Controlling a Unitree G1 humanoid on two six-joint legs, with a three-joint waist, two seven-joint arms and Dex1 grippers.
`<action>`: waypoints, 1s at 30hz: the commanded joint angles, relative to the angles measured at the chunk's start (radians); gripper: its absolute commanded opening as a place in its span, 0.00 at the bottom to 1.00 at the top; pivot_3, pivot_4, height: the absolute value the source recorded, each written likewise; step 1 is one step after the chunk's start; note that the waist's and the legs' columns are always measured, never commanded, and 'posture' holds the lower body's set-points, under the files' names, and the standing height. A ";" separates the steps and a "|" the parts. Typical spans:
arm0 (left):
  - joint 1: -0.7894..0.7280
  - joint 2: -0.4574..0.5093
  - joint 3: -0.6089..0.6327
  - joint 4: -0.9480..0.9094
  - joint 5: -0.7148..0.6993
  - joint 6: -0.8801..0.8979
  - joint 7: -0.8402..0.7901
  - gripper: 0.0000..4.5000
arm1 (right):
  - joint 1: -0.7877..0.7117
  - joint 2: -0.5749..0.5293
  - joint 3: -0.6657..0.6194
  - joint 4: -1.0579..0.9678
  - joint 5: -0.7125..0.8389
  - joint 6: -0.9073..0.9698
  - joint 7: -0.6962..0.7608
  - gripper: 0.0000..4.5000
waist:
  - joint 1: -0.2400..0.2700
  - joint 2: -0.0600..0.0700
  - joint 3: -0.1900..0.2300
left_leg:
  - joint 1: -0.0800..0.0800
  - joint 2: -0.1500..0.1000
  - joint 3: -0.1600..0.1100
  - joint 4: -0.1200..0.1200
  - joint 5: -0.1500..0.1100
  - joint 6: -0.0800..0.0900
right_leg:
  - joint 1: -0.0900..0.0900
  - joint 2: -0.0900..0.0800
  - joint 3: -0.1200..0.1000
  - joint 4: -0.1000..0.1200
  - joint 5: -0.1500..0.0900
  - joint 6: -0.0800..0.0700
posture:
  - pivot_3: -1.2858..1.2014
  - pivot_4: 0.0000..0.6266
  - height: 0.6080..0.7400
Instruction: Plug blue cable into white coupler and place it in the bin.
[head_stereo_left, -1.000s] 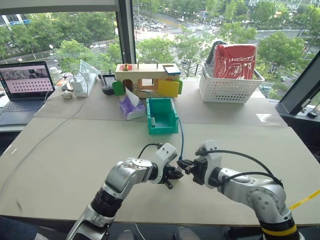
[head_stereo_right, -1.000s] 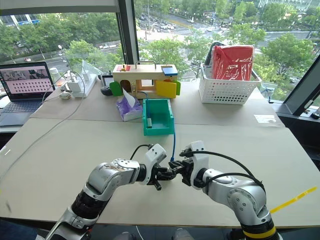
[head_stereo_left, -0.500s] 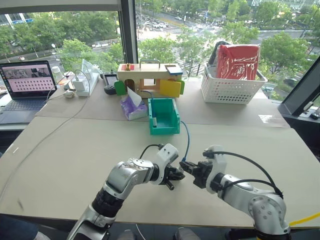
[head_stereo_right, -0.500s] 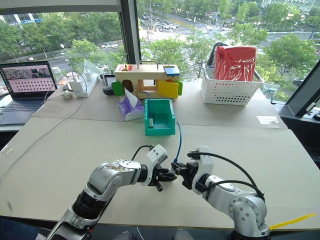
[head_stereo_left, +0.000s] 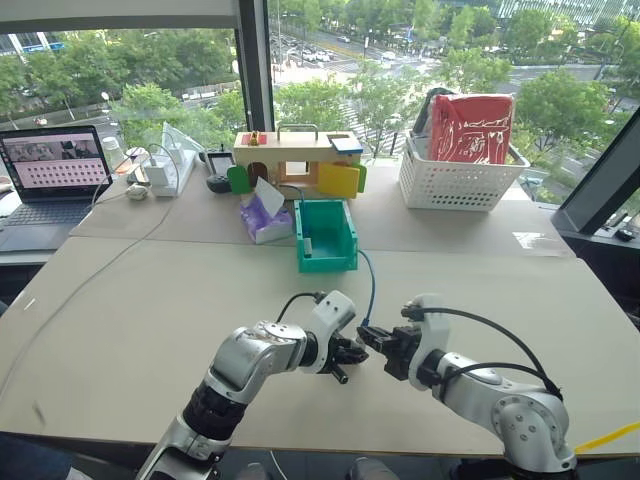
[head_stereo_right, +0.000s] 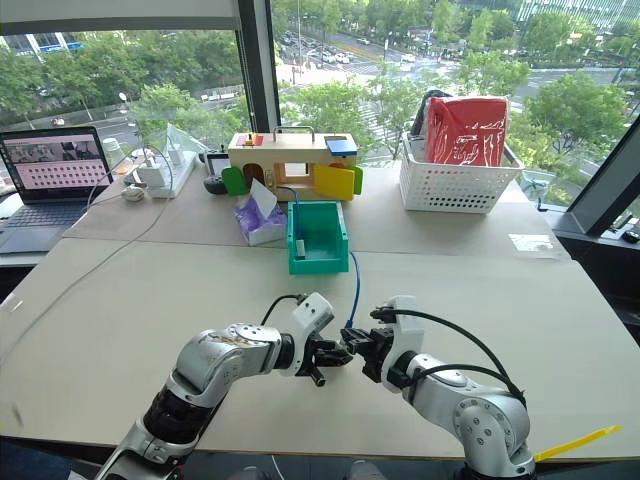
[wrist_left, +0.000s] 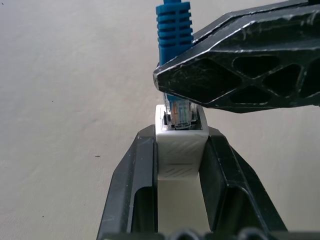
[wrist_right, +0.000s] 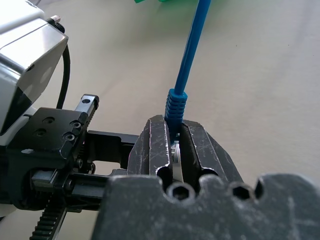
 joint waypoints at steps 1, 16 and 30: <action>0.022 0.012 -0.016 0.011 -0.009 0.040 0.006 0.14 | 0.125 -0.035 0.004 0.031 -0.043 0.092 -0.037 0.00 | 0.003 0.000 -0.001 | 0.000 0.000 0.000 0.000 -0.001 -0.001 | 0.000 0.000 0.000 -0.001 0.000 0.001 | 0.52 0.24 0.95; 0.007 0.044 -0.027 0.022 -0.039 0.034 0.008 0.14 | 0.129 -0.009 0.007 0.010 -0.029 0.073 -0.031 0.00 | 0.021 0.001 -0.002 | -0.006 -0.001 0.000 0.001 -0.012 -0.005 | 0.001 -0.001 0.000 -0.001 -0.006 0.008 | 0.52 0.24 0.95; 0.001 0.052 -0.022 0.018 -0.055 0.043 0.021 0.14 | 0.159 -0.109 0.088 -0.037 -0.168 0.053 -0.017 0.00 | 0.023 0.000 -0.003 | -0.005 -0.001 -0.001 0.001 -0.014 -0.004 | 0.002 -0.001 0.000 -0.001 -0.008 0.007 | 0.52 0.24 0.95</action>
